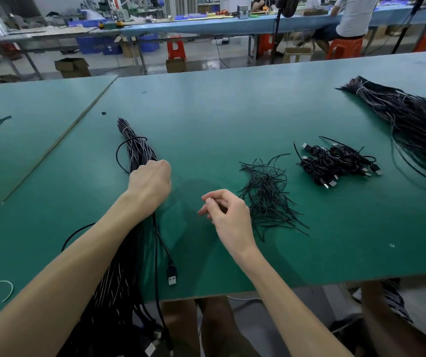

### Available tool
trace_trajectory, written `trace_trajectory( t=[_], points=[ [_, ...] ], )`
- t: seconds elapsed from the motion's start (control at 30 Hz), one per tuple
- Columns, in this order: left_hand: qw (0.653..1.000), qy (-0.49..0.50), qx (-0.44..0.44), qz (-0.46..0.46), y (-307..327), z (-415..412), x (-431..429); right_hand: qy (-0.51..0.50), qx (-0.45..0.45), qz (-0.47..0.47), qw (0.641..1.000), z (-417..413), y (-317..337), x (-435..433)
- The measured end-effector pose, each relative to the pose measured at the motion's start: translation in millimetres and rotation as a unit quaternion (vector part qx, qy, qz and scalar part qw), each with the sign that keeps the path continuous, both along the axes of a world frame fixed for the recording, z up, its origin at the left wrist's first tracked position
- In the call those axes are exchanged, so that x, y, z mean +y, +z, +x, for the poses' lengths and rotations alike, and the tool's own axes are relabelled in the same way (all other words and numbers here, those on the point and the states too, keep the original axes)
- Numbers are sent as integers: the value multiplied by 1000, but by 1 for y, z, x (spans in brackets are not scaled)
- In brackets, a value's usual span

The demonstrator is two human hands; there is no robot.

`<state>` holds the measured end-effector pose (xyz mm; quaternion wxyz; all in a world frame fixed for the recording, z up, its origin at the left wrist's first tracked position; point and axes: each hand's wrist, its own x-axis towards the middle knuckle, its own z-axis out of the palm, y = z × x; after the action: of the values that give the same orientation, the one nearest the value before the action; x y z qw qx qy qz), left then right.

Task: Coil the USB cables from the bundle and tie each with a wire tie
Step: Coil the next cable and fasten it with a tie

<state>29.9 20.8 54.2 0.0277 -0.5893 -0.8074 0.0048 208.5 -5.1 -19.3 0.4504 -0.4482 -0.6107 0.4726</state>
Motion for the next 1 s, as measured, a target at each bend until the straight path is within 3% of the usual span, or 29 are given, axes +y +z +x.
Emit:
trace_trajectory(
  t=[0.13, 0.2, 0.27, 0.37, 0.4, 0.47, 0.53, 0.67, 0.8, 1.0],
  points=[
    [997, -28, -50, 45, 16, 15, -5, -3, -1, 0, 1000, 0, 1, 0],
    [984, -60, -151, 74, 28, 32, -8, 1, 9, -6, 1000, 0, 1, 0],
    [933, -101, -330, 101, 38, 50, -10, 0, 7, -7, 1000, -1, 1, 2],
    [802, -141, -563, 140, 56, 64, -10, 10, 27, -3, 1000, 0, 2, 3],
    [767, -149, -606, 151, 61, 64, -8, 22, 55, -7, 998, 1, 3, 2],
    [730, -149, -647, 162, 66, 61, -1, 55, 107, -12, 993, 3, 4, 0],
    [717, -135, -666, 154, 61, 60, 9, 87, 121, -11, 989, 5, 4, -1],
    [707, -57, -695, 119, 26, 64, 17, 125, 69, 4, 990, 3, 5, -1],
    [685, -27, -726, 54, -3, 66, 13, 92, 66, 13, 993, 4, 2, 2],
    [737, -123, -644, -164, -7, 33, 4, -81, 228, -42, 969, 9, 3, 4]
  ],
)
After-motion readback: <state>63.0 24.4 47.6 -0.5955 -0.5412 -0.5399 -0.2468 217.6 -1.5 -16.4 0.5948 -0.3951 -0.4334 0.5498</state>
